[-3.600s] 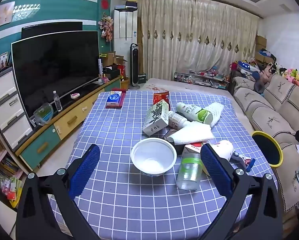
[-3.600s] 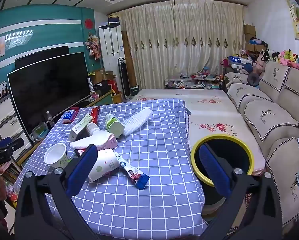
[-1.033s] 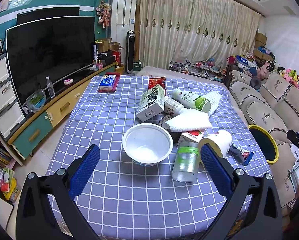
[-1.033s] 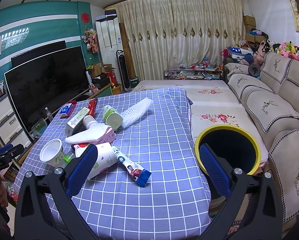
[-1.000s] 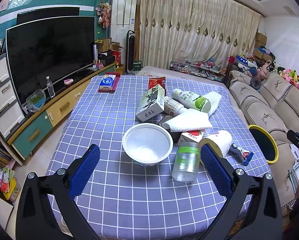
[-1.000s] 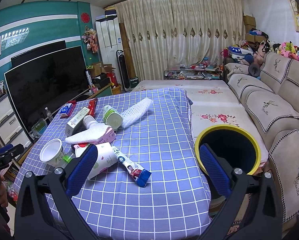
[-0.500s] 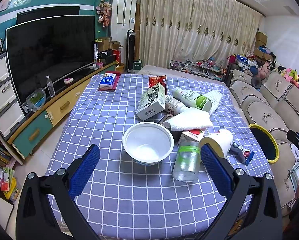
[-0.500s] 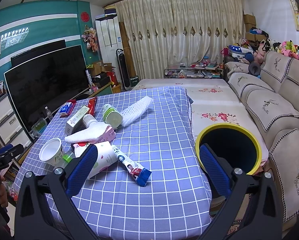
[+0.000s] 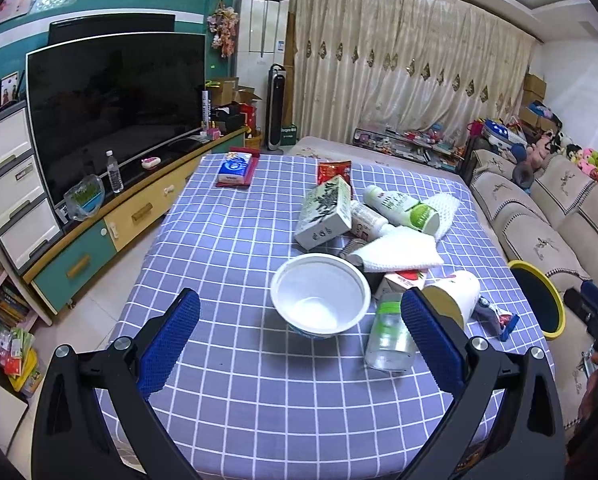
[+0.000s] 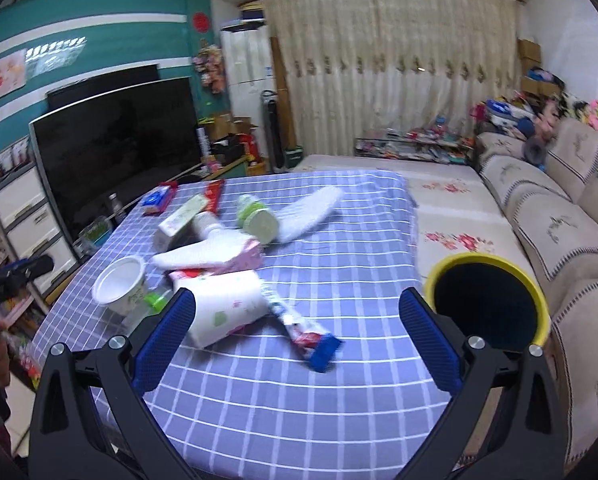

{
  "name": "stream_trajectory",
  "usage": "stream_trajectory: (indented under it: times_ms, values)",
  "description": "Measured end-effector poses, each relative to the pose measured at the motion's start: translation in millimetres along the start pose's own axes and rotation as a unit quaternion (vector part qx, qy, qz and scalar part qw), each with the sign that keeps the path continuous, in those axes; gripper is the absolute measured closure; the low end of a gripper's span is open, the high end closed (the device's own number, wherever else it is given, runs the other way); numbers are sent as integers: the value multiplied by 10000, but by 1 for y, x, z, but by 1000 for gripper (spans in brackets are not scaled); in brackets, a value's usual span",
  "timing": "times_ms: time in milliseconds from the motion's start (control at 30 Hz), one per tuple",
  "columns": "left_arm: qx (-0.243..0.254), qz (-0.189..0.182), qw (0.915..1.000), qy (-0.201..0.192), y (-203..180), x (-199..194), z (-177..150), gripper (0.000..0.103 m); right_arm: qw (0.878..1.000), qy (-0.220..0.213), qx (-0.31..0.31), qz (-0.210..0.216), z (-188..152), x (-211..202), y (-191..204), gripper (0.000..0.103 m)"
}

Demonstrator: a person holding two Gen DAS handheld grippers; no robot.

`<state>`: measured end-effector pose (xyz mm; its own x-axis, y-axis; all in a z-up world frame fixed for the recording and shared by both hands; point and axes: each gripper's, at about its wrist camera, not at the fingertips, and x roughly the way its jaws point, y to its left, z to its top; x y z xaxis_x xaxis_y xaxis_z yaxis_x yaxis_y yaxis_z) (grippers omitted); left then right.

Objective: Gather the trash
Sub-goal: 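Grasp the white paper cup with the right gripper and lift it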

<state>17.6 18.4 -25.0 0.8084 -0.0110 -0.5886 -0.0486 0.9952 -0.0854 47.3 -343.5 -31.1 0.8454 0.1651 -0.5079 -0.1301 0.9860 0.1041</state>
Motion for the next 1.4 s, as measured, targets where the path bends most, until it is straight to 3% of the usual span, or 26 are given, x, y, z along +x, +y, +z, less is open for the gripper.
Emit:
stream_trajectory:
  times_ms: [100,333,667,800,967,1000,1033,1400]
  values:
    - [-70,36,10000,20,8,2,0,4,9995,95,-240,207,-6,12,22,9]
    - [-158,75,9998,116,21,12,-3,4,9951,622,-711,292,-25,62,69,33]
    - [-255,105,9992,277,33,30,-7,4,9905,949,-968,-238,-34,113,84,38]
    - [-236,89,9991,331,32,36,-7,4,9893,1021,-949,-420,-29,122,75,54]
    - [-206,67,9990,383,27,42,-7,4,9916,852,-847,-476,-20,119,62,84]
    - [-194,64,9990,387,26,43,-7,4,9919,844,-826,-465,-18,118,60,97]
    - [-186,60,9990,391,25,44,-6,4,9924,844,-781,-438,-17,119,58,100]
    - [-39,-17,9994,348,10,44,-4,4,9941,823,244,664,8,98,19,101]
